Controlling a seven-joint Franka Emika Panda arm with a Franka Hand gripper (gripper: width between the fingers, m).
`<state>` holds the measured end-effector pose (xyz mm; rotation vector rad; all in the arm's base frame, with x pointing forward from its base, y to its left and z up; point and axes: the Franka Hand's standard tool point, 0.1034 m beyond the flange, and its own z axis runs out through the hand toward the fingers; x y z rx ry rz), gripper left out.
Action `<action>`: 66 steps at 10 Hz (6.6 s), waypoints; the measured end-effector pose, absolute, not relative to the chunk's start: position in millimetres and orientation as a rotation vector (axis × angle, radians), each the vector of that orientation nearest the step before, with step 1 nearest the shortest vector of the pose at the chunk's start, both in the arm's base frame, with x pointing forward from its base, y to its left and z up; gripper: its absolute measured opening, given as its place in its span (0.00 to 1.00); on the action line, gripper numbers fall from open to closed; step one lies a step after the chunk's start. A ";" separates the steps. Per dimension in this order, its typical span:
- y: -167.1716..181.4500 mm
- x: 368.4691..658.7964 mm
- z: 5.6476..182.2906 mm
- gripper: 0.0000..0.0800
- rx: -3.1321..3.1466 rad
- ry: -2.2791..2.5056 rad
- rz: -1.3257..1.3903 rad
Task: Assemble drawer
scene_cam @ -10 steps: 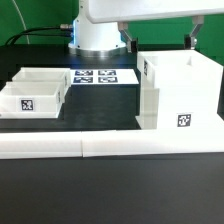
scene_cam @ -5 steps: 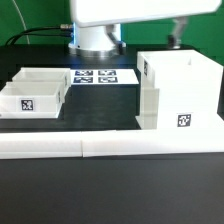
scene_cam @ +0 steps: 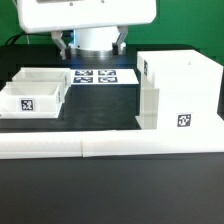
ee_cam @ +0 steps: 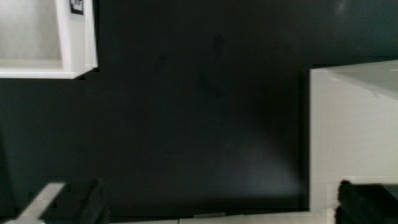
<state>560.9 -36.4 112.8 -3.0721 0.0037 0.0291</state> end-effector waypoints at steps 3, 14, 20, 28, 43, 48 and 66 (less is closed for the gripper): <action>-35.5 561.0 112.8 0.81 -3.072 0.005 0.030; -94.9 510.2 59.7 0.81 -3.099 0.134 0.035; -104.3 491.9 43.5 0.81 -3.123 0.091 0.020; -101.1 477.6 8.1 0.81 -3.159 0.021 0.027; -93.4 479.5 9.7 0.06 -3.154 0.024 0.025; -52.8 494.6 24.1 0.06 -3.151 -0.030 -0.019; -47.6 526.0 27.9 0.06 -2.597 -1.849 0.141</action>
Offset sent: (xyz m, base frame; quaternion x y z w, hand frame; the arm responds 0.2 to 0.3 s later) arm 0.0000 0.0000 0.0000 0.0000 0.0000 0.0000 1.0000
